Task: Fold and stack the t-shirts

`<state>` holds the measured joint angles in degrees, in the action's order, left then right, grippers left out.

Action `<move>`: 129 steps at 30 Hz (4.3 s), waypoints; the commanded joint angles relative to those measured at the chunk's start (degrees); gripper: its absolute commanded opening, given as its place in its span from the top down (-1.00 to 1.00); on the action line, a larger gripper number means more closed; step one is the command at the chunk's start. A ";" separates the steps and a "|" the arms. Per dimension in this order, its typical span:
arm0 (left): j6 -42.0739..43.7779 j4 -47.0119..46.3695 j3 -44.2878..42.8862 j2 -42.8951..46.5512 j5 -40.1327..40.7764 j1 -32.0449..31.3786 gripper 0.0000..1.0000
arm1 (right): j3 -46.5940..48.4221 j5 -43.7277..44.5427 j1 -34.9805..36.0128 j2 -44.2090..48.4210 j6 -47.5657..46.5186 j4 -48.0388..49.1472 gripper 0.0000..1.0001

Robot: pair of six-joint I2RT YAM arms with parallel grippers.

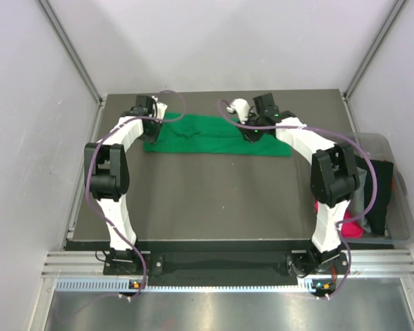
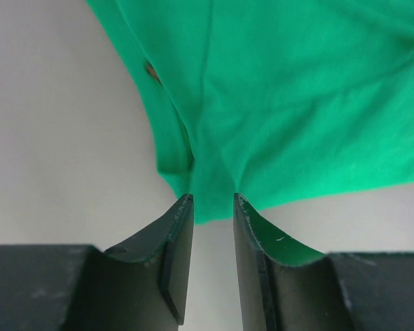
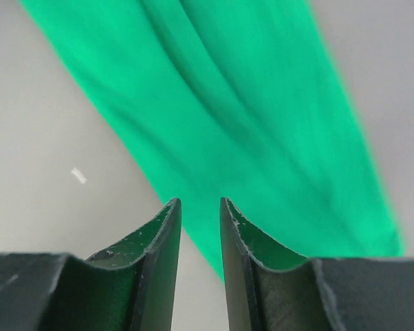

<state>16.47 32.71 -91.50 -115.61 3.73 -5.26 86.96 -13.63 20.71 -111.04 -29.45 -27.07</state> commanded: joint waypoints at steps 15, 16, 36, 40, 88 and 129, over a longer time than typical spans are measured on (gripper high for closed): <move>-0.65 -2.46 4.67 3.20 -1.80 4.82 1.00 | 25.63 0.00 14.80 -12.09 -2.27 4.21 0.32; -0.56 -3.08 4.84 4.07 -1.27 4.82 1.00 | 25.80 0.18 15.15 -13.13 -2.45 4.48 0.32; -7.41 -4.76 12.48 12.60 -3.28 8.42 0.33 | 34.50 -5.35 18.84 -25.54 -4.74 10.19 0.07; -8.91 -6.42 15.65 16.99 -6.89 10.09 0.33 | 35.73 -6.32 19.11 -27.38 -4.39 11.51 0.06; -10.05 -9.33 22.42 20.78 -10.23 12.29 0.35 | 45.14 1.76 20.86 -36.00 -4.82 13.88 0.73; 1.82 7.89 0.20 2.08 -24.12 10.97 -0.16 | -17.16 15.21 21.40 27.27 -5.61 9.06 -0.31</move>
<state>19.75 39.62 -86.74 -110.21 -20.53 5.78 72.90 3.90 42.00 -86.61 -32.53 -13.06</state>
